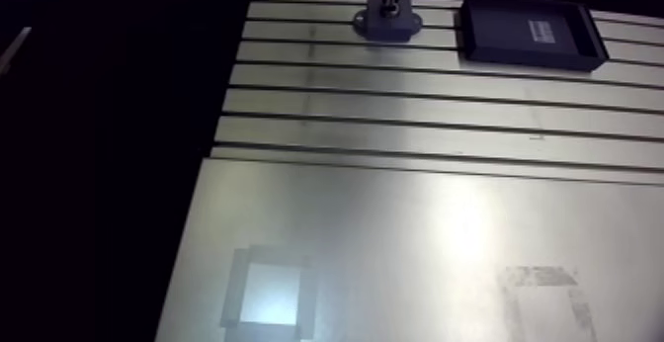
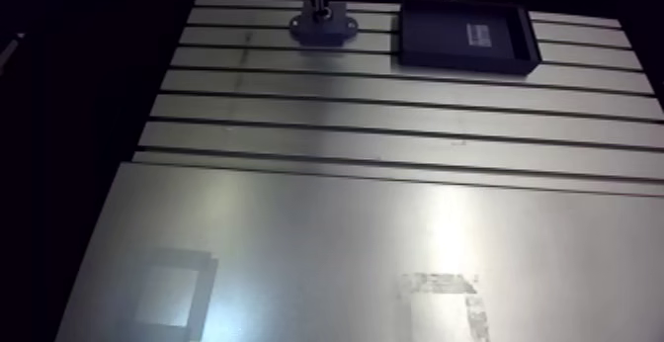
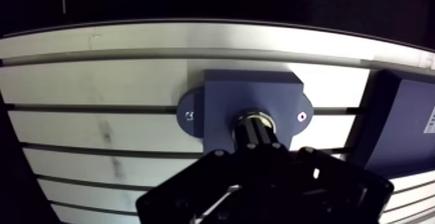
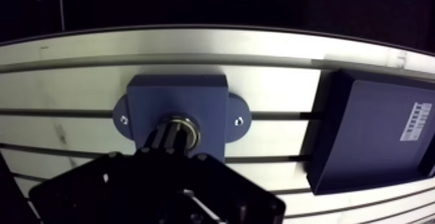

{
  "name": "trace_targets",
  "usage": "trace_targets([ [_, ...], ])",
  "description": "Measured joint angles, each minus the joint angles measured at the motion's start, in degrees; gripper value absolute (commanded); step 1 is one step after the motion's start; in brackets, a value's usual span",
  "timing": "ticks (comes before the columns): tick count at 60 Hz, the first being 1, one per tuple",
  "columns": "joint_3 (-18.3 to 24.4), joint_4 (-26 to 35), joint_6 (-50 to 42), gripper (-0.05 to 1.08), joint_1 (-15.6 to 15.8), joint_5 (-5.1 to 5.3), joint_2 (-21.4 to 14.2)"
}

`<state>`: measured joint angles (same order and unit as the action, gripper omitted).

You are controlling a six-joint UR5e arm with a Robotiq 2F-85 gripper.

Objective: Pick up the bearing and press it into the housing until flush.

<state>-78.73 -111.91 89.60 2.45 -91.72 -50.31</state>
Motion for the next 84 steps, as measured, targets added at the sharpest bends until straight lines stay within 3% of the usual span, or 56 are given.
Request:
trace_targets([
  [84,-0.6,0.0,0.1,1.07,-0.2,-0.08,0.0],
])
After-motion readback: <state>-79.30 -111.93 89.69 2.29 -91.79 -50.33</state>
